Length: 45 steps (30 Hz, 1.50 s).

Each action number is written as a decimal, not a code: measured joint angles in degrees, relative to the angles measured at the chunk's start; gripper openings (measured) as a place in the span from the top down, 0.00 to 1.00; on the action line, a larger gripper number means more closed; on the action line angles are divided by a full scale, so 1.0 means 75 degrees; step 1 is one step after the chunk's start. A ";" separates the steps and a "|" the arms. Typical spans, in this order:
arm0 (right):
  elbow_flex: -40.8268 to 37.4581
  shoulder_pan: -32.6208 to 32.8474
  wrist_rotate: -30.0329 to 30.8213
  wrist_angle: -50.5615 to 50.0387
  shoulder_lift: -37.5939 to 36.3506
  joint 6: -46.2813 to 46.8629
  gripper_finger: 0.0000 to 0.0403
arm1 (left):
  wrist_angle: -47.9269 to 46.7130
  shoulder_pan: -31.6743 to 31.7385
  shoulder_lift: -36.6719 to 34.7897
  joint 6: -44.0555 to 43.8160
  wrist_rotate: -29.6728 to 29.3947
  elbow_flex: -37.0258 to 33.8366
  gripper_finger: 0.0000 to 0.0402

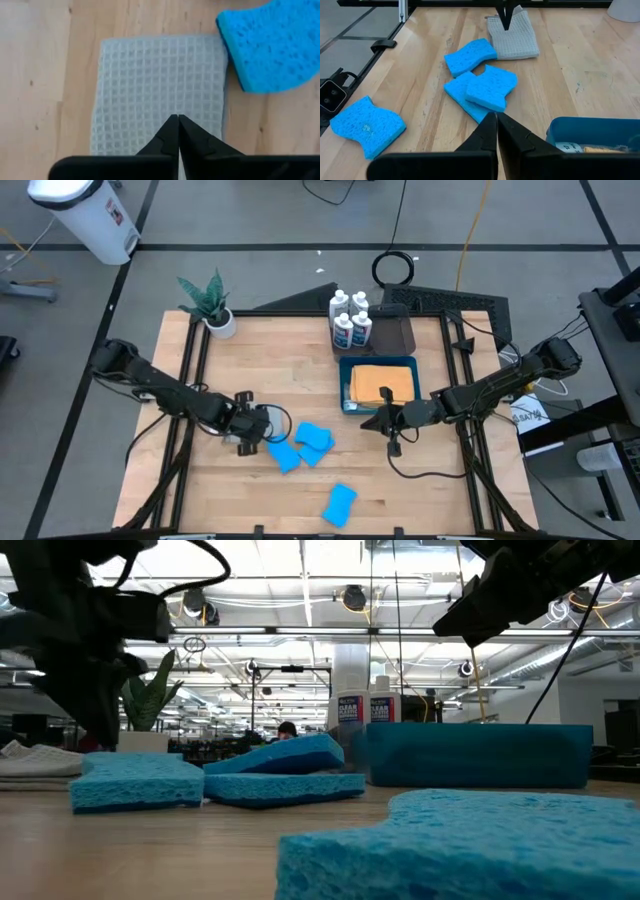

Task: Pick & Place Kitchen Items
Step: Put the black napkin into the blue bin

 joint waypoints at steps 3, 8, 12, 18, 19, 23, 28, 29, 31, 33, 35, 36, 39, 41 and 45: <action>0.0000 0.0000 0.0000 0.0064 0.0001 0.0000 1.00 | 0.0011 -0.0007 -0.0091 -0.0002 0.0015 0.0005 0.99; 0.0000 0.0000 0.0000 0.0058 0.0002 0.0000 1.00 | -0.0003 -0.0003 -0.0029 -0.0192 -0.0294 0.0017 0.95; 0.0000 0.0000 0.0000 0.0058 0.0000 0.0000 1.00 | 0.0078 -0.0006 -0.0009 -0.0363 -0.0465 0.0017 0.96; 0.0000 0.0000 0.0000 0.0055 0.0000 0.0000 1.00 | 0.1058 -0.0064 -0.0003 -0.0621 -0.0309 0.0029 0.99; 0.0000 0.0000 0.0000 0.0055 0.0000 0.0000 1.00 | 0.1257 -0.0084 -0.0003 -0.0574 -0.0268 0.0032 0.99; 0.0000 0.0000 0.0000 0.0055 0.0000 0.0000 1.00 | 0.1621 -0.0138 0.0141 -0.0510 -0.0238 0.0032 0.96; 0.0000 0.0000 0.0000 0.0058 0.0000 0.0000 1.00 | 0.1732 -0.0177 0.0745 -0.0570 -0.0010 0.0035 0.98; 0.0000 0.0000 0.0000 0.0058 0.0000 0.0000 1.00 | 0.1886 -0.0187 0.0873 -0.0525 0.0147 0.0035 0.99; 0.0000 0.0000 0.0000 0.0055 0.0000 0.0000 1.00 | 0.2332 -0.0197 0.1166 -0.0432 0.0430 0.0038 0.99; 0.0000 0.0000 0.0000 0.0060 0.0000 0.0000 1.00 | 0.2715 -0.0221 0.1427 -0.0324 0.0819 0.0038 0.97; 0.0000 0.0000 0.0000 0.0058 0.0000 0.0000 1.00 | 0.3158 -0.0227 0.1623 -0.0248 0.1188 0.0038 0.96; 0.0000 0.0000 0.0000 0.0058 0.0000 0.0000 1.00 | 0.3331 -0.0235 0.1686 -0.0191 0.1364 0.0038 0.95; 0.0000 0.0000 0.0000 0.0058 0.0000 0.0000 1.00 | 0.3556 -0.0242 0.1703 -0.0038 0.1804 0.0038 0.96; 0.0000 0.0000 0.0000 0.0058 0.0000 0.0000 1.00 | 0.3474 -0.0249 0.1626 0.0203 0.1852 0.0047 0.97; 0.0000 0.0000 0.0000 0.0058 0.0000 0.0000 1.00 | 0.2956 -0.0334 0.1102 0.0385 0.1344 0.0052 0.99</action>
